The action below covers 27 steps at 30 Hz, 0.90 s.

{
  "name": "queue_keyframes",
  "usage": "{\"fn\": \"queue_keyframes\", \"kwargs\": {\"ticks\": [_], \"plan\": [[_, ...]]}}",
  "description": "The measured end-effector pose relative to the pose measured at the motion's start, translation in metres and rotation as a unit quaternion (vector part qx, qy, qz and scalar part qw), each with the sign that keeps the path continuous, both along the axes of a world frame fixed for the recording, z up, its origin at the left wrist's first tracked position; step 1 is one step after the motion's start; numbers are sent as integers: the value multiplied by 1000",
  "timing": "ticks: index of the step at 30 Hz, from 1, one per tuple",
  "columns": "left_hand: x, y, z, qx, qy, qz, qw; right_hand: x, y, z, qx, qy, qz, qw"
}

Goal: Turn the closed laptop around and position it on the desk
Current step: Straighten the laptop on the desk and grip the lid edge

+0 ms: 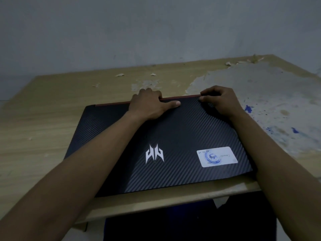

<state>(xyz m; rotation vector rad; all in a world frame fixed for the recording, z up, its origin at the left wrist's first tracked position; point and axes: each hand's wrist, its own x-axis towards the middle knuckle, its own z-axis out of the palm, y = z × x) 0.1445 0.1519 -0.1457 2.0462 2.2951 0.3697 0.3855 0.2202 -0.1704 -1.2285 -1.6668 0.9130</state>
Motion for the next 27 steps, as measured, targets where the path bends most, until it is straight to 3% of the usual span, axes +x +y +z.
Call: {"fn": "queue_keyframes", "kwargs": {"ticks": [27], "plan": [[12, -23, 2, 4, -39, 15, 999, 9, -13, 2, 10, -16, 2, 1000]]}}
